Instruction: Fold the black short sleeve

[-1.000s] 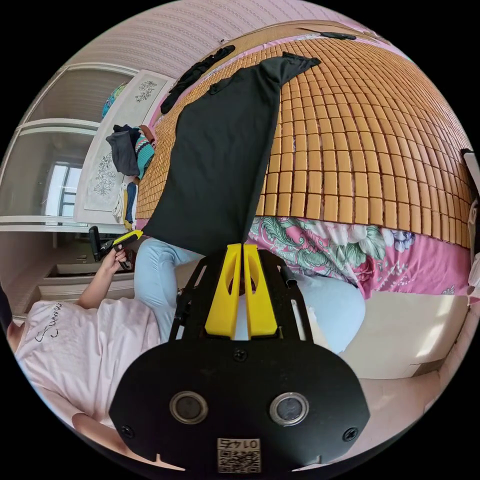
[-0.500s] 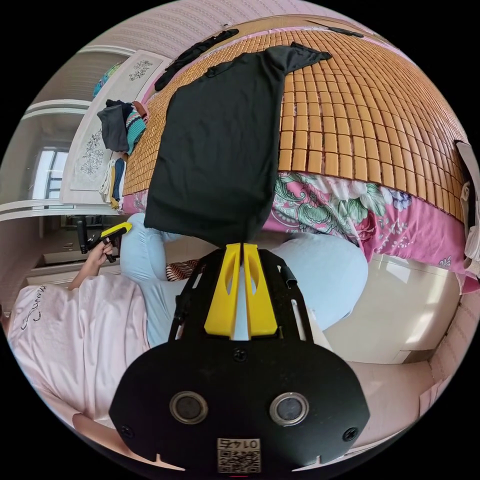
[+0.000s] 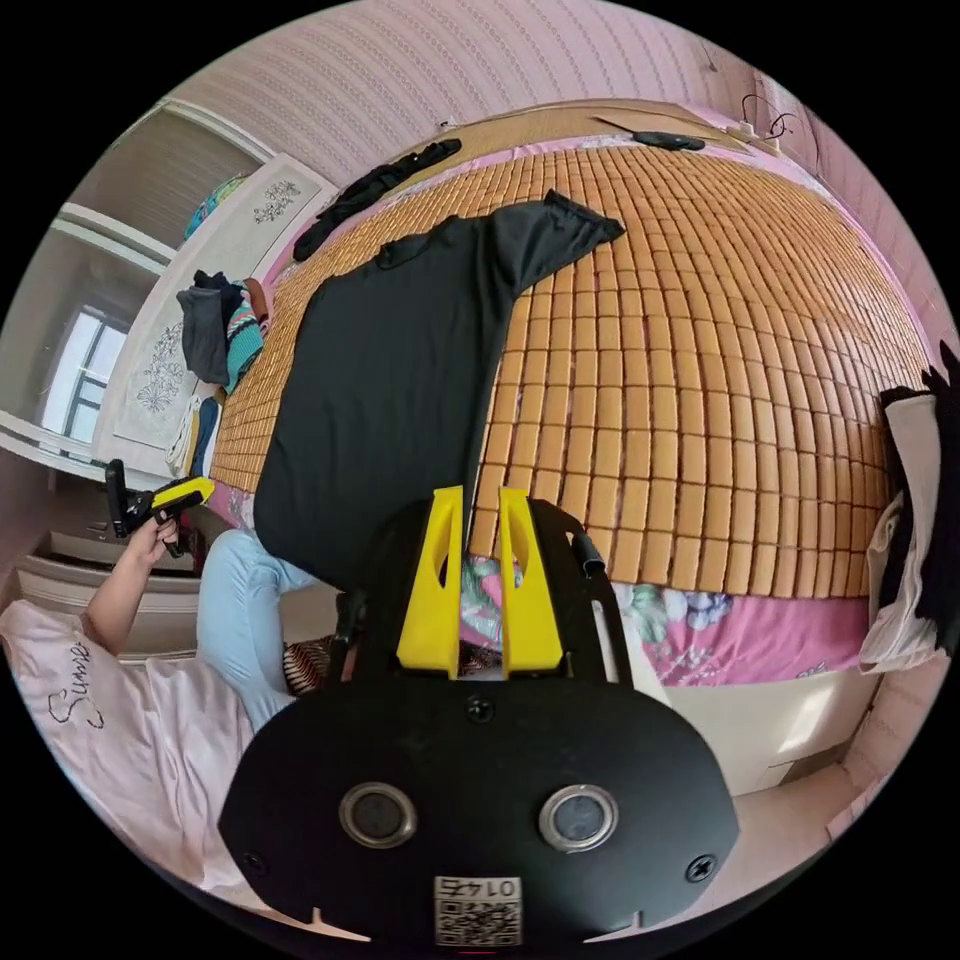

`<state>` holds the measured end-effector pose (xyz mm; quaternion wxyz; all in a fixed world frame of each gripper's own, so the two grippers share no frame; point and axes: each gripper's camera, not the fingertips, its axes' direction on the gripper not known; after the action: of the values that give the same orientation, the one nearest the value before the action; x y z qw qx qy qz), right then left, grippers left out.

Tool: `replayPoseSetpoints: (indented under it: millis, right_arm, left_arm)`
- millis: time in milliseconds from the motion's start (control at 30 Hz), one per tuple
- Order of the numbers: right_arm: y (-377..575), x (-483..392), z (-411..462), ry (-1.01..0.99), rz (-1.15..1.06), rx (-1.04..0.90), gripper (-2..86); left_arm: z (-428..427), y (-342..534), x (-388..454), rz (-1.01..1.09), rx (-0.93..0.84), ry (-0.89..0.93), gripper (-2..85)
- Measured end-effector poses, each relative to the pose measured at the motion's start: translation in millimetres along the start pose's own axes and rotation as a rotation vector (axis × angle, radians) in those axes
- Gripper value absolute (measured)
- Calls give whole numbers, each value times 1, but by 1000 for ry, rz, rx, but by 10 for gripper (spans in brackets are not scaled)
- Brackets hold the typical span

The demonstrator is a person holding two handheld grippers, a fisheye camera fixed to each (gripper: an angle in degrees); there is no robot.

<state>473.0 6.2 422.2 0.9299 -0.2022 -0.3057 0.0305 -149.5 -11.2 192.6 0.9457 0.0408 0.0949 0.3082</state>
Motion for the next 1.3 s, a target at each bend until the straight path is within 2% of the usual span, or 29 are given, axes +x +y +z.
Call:
replayPoseSetpoints:
  millis: [133,233,367,433,500,567,667,733,967,1067,1167,1300]
  right_arm:
    - [-77,44,12,71,79,120,69]
    - [-120,71,23,41,132,198,76]
    - [-153,85,38,109,149,241,99]
    - [-163,89,53,111,108,192,83]
    - [-160,91,60,145,71,145,23]
    - [-144,96,52,133,59,178,10]
    - [-97,99,26,157,56,232,7]
    - [-61,105,14,102,75,244,10]
    - [-28,133,1,-35,85,280,35]
    - [-38,137,-1,9,91,277,60]
    - [-42,136,-3,58,79,278,71]
    - [-42,138,-14,213,61,310,80]
  left_arm:
    - [24,-100,16,89,59,15,-2]
    - [44,-178,40,173,96,29,-3]
    - [79,-272,76,258,113,39,-4]
    - [96,-307,90,276,112,61,-4]
    - [120,-349,112,303,112,84,-5]
    - [137,-377,131,329,107,101,-5]
    - [163,-419,171,395,99,127,-6]
    - [181,-442,198,439,97,113,-6]
    - [247,-527,298,514,85,91,-4]
    - [276,-561,339,549,31,100,5]
    - [313,-587,371,573,-57,31,36]
    - [346,-608,393,570,-134,-13,36]
